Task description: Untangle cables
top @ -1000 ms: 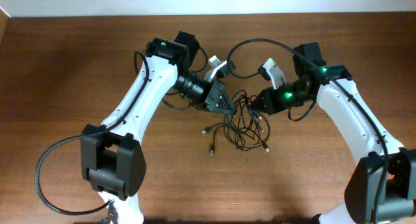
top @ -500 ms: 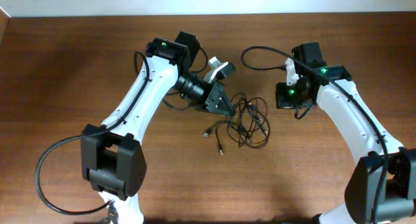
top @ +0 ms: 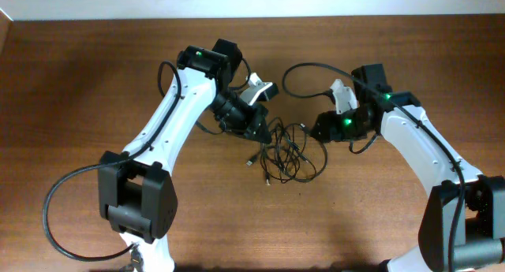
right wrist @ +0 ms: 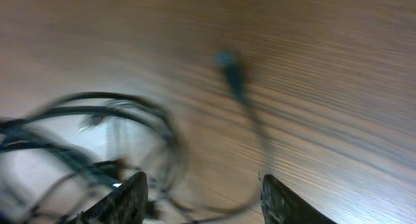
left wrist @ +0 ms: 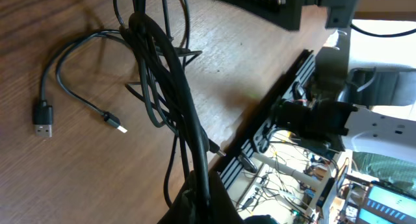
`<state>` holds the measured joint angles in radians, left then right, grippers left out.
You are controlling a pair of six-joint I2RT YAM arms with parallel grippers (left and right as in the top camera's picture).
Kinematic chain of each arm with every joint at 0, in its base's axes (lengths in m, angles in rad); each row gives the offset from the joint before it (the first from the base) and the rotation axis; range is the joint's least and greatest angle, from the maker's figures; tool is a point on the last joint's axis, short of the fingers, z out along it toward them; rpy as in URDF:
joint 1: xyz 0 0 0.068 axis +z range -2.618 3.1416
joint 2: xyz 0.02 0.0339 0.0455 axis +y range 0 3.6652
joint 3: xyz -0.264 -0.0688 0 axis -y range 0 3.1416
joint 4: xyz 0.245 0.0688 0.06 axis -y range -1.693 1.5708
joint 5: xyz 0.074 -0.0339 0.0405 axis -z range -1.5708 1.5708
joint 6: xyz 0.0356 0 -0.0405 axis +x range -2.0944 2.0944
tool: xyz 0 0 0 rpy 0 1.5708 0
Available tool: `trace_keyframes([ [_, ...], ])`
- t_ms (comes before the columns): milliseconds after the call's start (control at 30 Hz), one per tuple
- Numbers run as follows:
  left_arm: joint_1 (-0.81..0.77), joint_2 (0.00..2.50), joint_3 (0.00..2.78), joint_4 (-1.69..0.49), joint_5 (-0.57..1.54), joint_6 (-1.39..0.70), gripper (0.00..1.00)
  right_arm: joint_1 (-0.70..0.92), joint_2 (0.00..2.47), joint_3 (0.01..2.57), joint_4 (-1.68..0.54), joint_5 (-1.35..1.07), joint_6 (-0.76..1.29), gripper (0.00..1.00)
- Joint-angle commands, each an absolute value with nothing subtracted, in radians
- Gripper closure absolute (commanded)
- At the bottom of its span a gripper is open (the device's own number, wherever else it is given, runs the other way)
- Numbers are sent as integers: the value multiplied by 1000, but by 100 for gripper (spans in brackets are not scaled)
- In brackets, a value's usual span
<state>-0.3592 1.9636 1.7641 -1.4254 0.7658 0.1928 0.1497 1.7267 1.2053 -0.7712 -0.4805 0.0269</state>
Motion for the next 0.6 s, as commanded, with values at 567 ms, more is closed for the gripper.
trace_keyframes([
  [567,-430,1962,1767,-1438,1112,232,100,151,1708,1201,-683,-669,-97,39],
])
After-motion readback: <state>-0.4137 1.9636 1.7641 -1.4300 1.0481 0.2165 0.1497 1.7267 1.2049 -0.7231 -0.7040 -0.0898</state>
